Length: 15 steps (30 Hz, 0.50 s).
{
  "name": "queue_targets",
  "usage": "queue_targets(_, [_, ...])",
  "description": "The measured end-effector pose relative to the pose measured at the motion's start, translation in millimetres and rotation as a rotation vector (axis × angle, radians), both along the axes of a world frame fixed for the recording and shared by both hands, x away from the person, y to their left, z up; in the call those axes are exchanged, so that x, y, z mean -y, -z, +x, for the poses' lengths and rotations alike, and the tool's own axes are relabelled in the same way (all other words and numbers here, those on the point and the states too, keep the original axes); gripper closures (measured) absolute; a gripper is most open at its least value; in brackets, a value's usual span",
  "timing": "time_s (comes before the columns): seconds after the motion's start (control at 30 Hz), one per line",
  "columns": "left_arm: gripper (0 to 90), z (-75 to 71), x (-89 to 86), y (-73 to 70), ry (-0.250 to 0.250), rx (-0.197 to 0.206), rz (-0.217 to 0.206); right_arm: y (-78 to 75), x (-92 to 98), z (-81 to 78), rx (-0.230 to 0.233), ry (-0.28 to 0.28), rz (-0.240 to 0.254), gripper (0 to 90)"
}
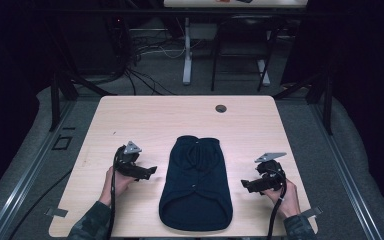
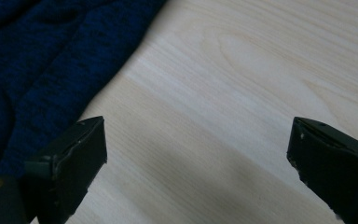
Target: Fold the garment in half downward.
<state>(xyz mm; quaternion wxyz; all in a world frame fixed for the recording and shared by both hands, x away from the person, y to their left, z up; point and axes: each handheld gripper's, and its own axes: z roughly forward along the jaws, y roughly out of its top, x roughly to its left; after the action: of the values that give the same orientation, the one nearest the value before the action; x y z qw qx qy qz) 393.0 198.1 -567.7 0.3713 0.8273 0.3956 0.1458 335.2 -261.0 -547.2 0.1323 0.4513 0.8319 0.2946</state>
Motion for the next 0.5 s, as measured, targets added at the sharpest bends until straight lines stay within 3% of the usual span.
queue_targets(0.37, [0.0, 12.1, 15.0, -16.3, 0.007, 0.021, -0.04, -8.1, -26.6, 17.9, -0.003, -0.041, -0.014, 0.5])
queue_targets(0.5, [0.0, 17.2, 20.1, -20.5, 0.008, 0.022, -0.044, -9.6, -34.0, 28.2, -0.011, -0.064, 0.031, 0.0])
